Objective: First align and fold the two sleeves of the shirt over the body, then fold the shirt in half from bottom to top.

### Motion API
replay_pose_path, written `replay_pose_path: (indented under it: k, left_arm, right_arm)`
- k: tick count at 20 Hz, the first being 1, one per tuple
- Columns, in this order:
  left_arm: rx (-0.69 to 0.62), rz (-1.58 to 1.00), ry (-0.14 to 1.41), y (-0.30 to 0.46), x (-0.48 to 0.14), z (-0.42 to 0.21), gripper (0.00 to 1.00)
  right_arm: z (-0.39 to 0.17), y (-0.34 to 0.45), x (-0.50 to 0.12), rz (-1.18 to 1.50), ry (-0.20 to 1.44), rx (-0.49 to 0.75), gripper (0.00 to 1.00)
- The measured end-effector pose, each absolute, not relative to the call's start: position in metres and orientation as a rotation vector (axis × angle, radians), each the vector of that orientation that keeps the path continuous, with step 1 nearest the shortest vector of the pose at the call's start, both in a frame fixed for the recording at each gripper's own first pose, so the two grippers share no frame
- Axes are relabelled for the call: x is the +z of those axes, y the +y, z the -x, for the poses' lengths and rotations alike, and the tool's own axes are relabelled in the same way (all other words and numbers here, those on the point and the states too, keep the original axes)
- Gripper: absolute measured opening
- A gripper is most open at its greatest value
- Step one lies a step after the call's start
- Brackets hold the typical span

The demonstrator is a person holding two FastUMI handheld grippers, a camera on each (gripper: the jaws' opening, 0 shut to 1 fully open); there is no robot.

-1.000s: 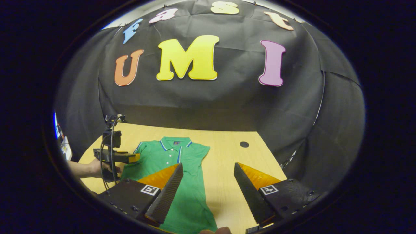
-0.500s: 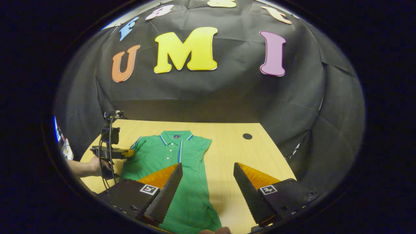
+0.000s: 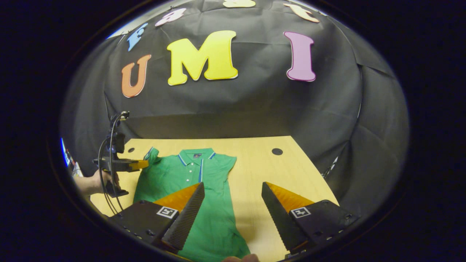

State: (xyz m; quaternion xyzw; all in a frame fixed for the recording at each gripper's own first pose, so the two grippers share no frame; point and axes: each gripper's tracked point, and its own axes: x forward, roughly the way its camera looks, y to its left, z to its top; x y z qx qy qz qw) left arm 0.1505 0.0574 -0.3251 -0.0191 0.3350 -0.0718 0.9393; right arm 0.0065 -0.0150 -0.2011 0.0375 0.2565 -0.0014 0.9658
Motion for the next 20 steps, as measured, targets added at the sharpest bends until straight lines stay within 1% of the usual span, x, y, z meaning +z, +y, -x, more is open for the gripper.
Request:
replay_pose_path:
  k: [5, 6, 7, 11, 13, 14, 16, 17, 18, 20]
  left_arm:
    - [-0.195, 0.056, 0.718, 0.006, -0.328, -0.153, 0.06]
    - [-0.202, 0.059, 0.722, -0.004, -0.331, -0.153, 0.07]
    - [-0.209, 0.058, 0.727, -0.012, -0.333, -0.155, 0.08]
    - [-0.238, 0.065, 0.748, -0.036, -0.343, -0.152, 0.15]
    - [-0.250, 0.088, 0.737, -0.044, -0.339, -0.148, 0.24]
    - [-0.255, 0.092, 0.724, -0.046, -0.333, -0.149, 0.41]
    - [-0.249, 0.084, 0.703, -0.044, -0.322, -0.143, 0.81]
    - [-0.240, 0.078, 0.690, -0.041, -0.317, -0.141, 0.92]
    - [-0.231, 0.078, 0.677, -0.038, -0.311, -0.140, 1.00]
    - [-0.202, 0.081, 0.652, -0.030, -0.297, -0.133, 1.00]
  right_arm:
    - [0.004, -0.039, -0.195, -0.070, 0.501, -0.035, 0.96]
    - [0.007, -0.045, -0.195, -0.067, 0.499, -0.044, 0.94]
    - [0.009, -0.050, -0.195, -0.064, 0.500, -0.054, 0.96]
    - [0.016, -0.064, -0.198, -0.071, 0.511, -0.078, 0.96]
    - [0.017, -0.064, -0.197, -0.069, 0.511, -0.074, 0.96]
    - [0.016, -0.062, -0.199, -0.066, 0.511, -0.068, 0.96]
    - [0.015, -0.058, -0.198, -0.060, 0.510, -0.051, 0.96]
    - [0.014, -0.054, -0.197, -0.058, 0.509, -0.039, 0.96]
    - [0.013, -0.051, -0.196, -0.052, 0.506, -0.028, 0.96]
    - [0.011, -0.044, -0.192, -0.038, 0.495, -0.003, 0.96]
